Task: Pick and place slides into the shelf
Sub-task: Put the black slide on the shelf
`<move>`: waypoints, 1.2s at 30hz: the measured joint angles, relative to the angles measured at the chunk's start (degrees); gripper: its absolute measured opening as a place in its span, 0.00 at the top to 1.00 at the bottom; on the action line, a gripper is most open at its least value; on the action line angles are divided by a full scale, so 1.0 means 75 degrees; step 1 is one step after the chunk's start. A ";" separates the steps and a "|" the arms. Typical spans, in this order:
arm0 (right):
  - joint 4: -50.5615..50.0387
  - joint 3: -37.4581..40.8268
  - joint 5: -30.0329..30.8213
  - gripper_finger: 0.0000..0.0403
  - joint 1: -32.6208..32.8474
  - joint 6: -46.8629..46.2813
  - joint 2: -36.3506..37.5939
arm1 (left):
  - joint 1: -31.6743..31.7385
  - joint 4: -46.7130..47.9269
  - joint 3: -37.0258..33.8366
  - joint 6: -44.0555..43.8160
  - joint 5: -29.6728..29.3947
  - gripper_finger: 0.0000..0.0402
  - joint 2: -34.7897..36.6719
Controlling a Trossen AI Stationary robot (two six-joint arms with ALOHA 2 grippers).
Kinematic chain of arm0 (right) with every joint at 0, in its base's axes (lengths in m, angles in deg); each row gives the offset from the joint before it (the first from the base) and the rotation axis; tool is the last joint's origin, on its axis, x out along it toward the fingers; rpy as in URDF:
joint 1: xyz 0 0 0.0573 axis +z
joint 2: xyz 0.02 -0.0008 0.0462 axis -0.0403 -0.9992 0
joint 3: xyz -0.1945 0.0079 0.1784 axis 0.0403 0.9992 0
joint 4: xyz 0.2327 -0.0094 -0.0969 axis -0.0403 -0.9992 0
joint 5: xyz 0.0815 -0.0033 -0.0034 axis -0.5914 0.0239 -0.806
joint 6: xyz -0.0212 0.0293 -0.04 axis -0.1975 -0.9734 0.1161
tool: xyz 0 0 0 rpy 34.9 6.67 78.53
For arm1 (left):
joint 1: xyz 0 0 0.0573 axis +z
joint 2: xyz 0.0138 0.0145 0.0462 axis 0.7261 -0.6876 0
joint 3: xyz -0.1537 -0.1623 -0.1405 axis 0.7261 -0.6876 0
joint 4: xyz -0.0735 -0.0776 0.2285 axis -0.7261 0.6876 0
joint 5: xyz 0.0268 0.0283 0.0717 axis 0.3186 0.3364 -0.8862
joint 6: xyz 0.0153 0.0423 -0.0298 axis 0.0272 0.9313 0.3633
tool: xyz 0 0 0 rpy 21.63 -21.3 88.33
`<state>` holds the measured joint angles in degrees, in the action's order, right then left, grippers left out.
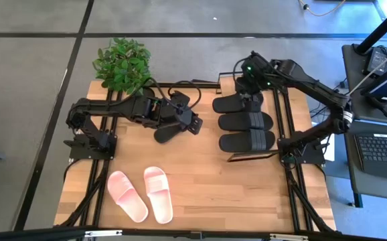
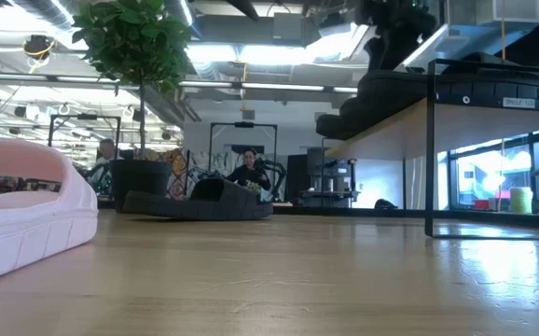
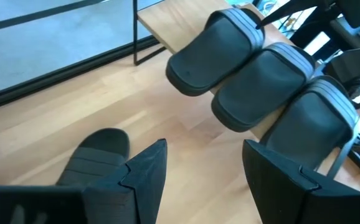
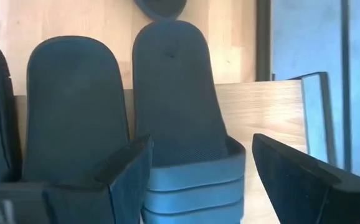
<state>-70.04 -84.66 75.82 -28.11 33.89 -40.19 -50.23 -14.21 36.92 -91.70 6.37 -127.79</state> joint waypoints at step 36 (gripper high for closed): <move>-0.0770 -0.0003 0.0612 0.32 -0.0174 0.0035 -0.0971 | 0.0209 0.0384 0.0000 0.0237 0.0374 0.51 -0.0003</move>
<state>-75.82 -84.68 80.42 -29.41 34.15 -47.47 -48.67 -11.33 36.92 -89.93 9.17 -127.81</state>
